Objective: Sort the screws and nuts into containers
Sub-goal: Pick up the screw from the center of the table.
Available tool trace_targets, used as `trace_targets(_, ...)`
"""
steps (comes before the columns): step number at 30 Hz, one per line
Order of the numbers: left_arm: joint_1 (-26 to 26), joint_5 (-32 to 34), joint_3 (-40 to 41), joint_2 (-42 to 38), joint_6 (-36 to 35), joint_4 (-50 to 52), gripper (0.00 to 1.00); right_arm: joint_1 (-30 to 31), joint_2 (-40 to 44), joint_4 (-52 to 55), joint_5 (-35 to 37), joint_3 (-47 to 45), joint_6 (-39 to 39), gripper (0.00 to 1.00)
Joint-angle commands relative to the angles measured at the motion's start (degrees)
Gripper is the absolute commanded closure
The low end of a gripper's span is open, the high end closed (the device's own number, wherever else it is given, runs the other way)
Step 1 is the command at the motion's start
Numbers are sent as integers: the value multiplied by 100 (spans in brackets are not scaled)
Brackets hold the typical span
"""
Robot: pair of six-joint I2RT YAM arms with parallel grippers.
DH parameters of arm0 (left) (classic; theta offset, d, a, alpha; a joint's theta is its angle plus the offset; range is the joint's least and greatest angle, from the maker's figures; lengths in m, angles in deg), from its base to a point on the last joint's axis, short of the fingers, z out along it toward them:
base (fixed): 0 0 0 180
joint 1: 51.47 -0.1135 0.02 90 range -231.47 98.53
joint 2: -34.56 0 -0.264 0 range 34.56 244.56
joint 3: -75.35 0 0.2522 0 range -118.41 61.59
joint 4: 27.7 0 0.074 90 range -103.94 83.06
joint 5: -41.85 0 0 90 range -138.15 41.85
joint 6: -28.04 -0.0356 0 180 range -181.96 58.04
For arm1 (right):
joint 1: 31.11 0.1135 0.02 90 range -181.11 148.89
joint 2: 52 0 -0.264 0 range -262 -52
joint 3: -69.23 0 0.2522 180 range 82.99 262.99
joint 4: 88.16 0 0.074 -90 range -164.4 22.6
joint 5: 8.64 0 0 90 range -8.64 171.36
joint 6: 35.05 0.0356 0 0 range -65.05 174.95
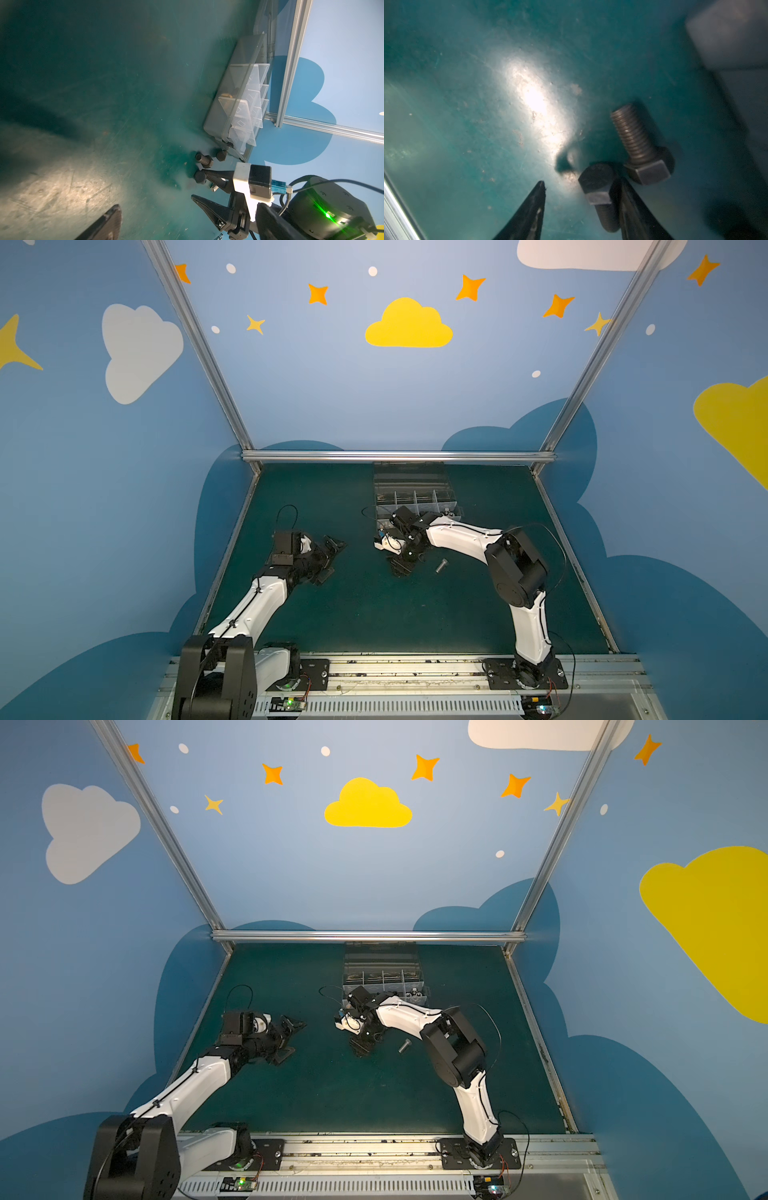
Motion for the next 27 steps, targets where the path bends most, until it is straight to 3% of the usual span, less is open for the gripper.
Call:
trace_targets(1,-40,-22,51,-42,-123,24,0,75,-155,55,88,125,-34,47)
trace_targets(14,-41,-27,77,-66,-131,20,0,139,-359,-7,307,138,246,53)
trace_targets(24,-73,-32,104,-100,-132,29,0,97,-52,129,49,149,317,90)
trace_targets(27,-76,-36,104,-103,-132,33,0,11,197,252,-197,216,339,95)
